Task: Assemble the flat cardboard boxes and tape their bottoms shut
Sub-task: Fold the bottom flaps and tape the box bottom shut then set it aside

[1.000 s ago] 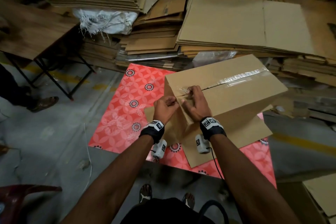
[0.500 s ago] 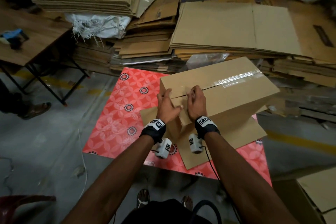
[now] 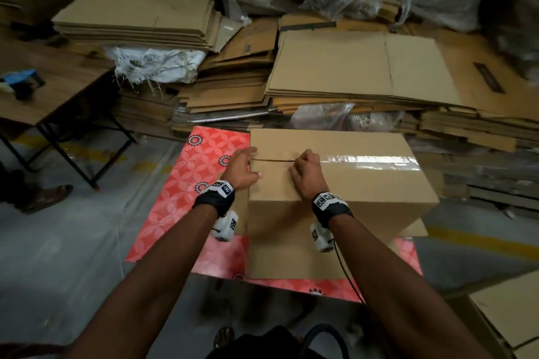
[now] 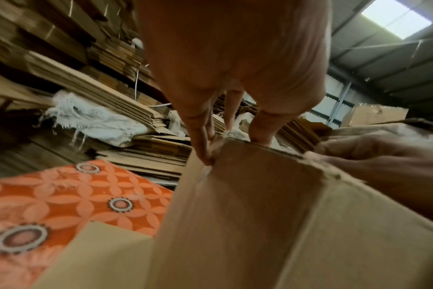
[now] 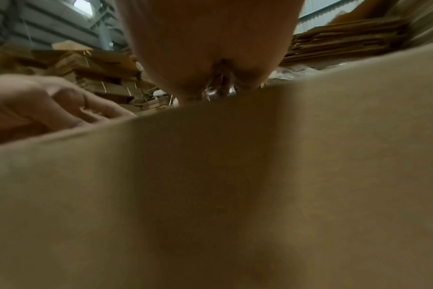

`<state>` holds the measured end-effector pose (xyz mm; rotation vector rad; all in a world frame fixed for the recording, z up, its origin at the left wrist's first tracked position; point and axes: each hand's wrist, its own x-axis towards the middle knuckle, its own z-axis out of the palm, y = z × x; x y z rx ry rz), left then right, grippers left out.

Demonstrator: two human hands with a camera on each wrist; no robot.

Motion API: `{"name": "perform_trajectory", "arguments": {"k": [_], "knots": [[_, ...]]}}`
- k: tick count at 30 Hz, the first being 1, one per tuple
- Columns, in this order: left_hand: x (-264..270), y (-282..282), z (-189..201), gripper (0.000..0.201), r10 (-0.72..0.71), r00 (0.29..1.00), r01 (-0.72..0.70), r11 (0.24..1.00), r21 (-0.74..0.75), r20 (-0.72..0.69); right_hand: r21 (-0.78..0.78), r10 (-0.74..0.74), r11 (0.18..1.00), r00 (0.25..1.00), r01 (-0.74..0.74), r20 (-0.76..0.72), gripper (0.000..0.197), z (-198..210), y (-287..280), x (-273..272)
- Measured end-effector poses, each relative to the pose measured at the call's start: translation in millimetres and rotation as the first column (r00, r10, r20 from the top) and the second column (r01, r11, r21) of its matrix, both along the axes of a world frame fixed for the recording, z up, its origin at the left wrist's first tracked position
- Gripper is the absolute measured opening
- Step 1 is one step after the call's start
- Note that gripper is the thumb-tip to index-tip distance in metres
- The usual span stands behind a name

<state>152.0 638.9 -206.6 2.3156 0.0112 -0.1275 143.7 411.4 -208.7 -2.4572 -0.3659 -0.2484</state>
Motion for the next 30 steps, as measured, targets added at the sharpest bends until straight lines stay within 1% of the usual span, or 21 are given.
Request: {"name": "perform_trajectory", "arguments": {"k": [2,5,7,8,9,10,12,13,15,18,21,23,25,27,30], "knots": [[-4.7,-1.2,15.3,0.075,-0.037,0.999,0.034,0.991,0.129,0.018,0.011,-0.051,0.999,0.999,0.051,-0.005,0.018,0.0,5.1,-2.7],[-16.1,-16.1,32.9,0.068,-0.098,0.992,0.063,0.935,0.348,0.085,-0.014,-0.156,0.988,0.988,0.156,-0.009,0.016,6.3,8.2,-3.3],[-20.7,-28.8,34.1,0.063,-0.165,0.976,0.091,0.903,0.421,0.143,-0.017,-0.122,0.992,0.992,0.121,-0.041,0.011,9.9,6.1,-3.5],[-22.5,-35.4,33.5,0.060,-0.190,0.970,0.108,0.899,0.425,0.154,-0.024,-0.096,0.995,0.994,0.095,-0.044,0.018,10.6,4.7,-3.6],[-22.8,-41.3,30.7,0.057,-0.215,0.963,0.132,0.901,0.413,0.160,-0.029,-0.086,0.996,0.996,0.085,-0.039,0.025,10.5,3.1,-4.2],[-23.1,-46.9,28.3,0.052,-0.241,0.956,0.158,0.906,0.393,0.169,-0.018,-0.097,0.995,0.995,0.096,-0.027,0.028,10.7,1.8,-4.7],[-23.3,-57.2,24.9,0.041,-0.269,0.945,0.192,0.918,0.348,0.187,0.031,-0.131,0.991,0.991,0.131,-0.015,0.025,8.9,-0.7,-6.1],[-22.9,-61.9,24.5,0.036,-0.261,0.944,0.188,0.929,0.318,0.203,0.052,-0.148,0.988,0.989,0.149,-0.020,0.024,6.6,-2.0,-6.5],[-20.6,-70.3,25.1,0.032,-0.205,0.948,0.143,0.957,0.253,0.241,0.094,-0.168,0.981,0.985,0.170,-0.031,0.022,4.2,-3.4,-8.8],[-16.6,-81.6,26.2,0.034,-0.115,0.951,0.060,0.979,0.193,0.287,0.167,-0.189,0.966,0.980,0.198,-0.063,0.023,5.2,-5.8,-11.4],[-11.6,-87.1,24.0,0.024,-0.059,0.961,0.016,0.987,0.158,0.272,0.215,-0.218,0.947,0.969,0.239,-0.116,0.015,8.5,-10.0,-12.2],[-8.6,-85.6,20.4,0.017,-0.063,0.974,0.043,0.994,0.098,0.216,0.285,-0.247,0.914,0.953,0.290,-0.178,0.013,9.3,-14.4,-12.6],[-5.0,-82.4,15.9,0.016,-0.106,0.978,0.097,0.993,0.061,0.178,0.359,-0.284,0.863,0.928,0.357,-0.241,0.013,11.1,-17.6,-12.5],[-6.7,-81.4,14.2,0.020,-0.154,0.973,0.142,0.986,0.083,0.174,0.407,-0.317,0.814,0.903,0.416,-0.289,0.011,12.3,-17.4,-12.0],[-11.3,-83.0,14.6,0.020,-0.178,0.967,0.163,0.982,0.096,0.181,0.439,-0.351,0.771,0.883,0.461,-0.312,0.021,10.6,-15.5,-10.0]]}}
